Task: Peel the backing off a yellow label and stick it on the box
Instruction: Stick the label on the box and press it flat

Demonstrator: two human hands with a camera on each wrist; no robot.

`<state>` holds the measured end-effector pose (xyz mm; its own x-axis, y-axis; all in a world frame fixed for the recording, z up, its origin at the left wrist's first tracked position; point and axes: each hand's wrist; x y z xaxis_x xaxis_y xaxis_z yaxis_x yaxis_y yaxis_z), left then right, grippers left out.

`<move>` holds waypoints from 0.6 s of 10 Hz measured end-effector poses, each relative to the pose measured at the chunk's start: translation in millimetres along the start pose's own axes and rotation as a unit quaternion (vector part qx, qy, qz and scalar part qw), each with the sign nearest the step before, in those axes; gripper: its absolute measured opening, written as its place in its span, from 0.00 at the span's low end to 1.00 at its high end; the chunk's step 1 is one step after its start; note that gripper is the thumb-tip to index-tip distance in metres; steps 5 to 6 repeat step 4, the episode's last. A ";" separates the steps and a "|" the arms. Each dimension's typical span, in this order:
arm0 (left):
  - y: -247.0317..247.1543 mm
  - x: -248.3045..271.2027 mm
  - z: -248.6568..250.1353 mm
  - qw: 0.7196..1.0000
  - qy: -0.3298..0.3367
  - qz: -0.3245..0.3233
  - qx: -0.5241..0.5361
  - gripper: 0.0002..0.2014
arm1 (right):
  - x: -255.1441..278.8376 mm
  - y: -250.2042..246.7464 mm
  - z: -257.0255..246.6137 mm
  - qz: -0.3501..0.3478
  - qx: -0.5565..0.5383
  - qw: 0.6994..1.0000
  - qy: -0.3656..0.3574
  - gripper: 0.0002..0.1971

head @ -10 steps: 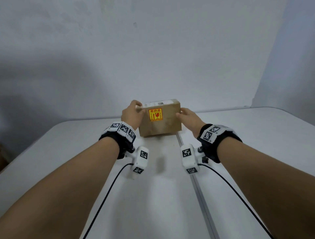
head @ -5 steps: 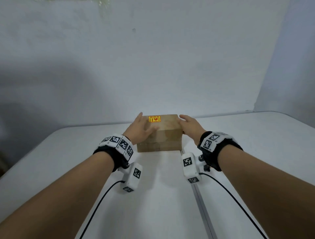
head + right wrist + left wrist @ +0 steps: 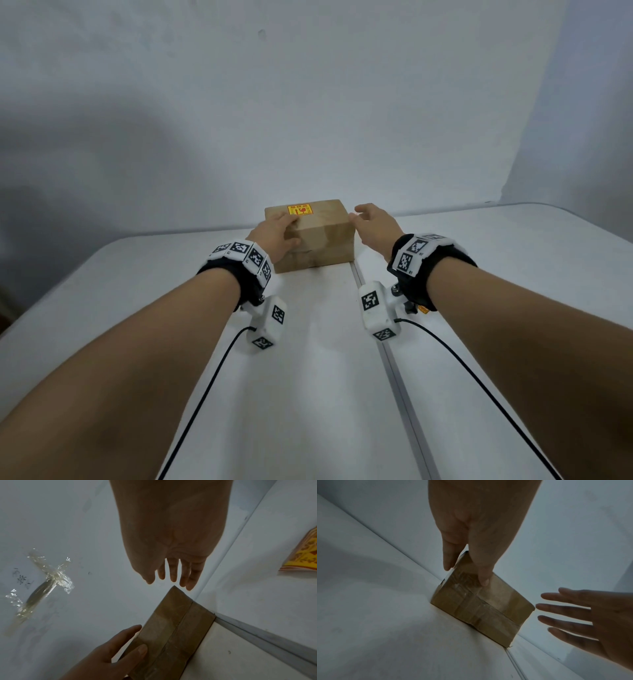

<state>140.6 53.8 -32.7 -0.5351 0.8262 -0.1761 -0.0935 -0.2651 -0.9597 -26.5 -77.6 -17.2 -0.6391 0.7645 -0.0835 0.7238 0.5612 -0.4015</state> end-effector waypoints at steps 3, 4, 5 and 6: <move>-18.1 18.1 0.1 1.000 0.007 0.025 0.012 0.34 | 18.3 0.2 -13.2 -0.007 0.058 0.998 -0.040 0.22; -30.7 27.3 7.1 0.999 0.021 0.043 0.026 0.32 | 25.4 -3.3 -15.2 -0.004 0.043 0.997 -0.058 0.22; -30.7 27.3 7.1 0.999 0.021 0.043 0.026 0.32 | 25.4 -3.3 -15.2 -0.004 0.043 0.997 -0.058 0.22; -30.7 27.3 7.1 0.999 0.021 0.043 0.026 0.32 | 25.4 -3.3 -15.2 -0.004 0.043 0.997 -0.058 0.22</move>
Point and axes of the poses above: each hand's wrist, its own x-axis away from the middle knuckle, its own y-axis out of the palm, z = x × y, and after that the axes turned 6 degrees about -x, right-handed
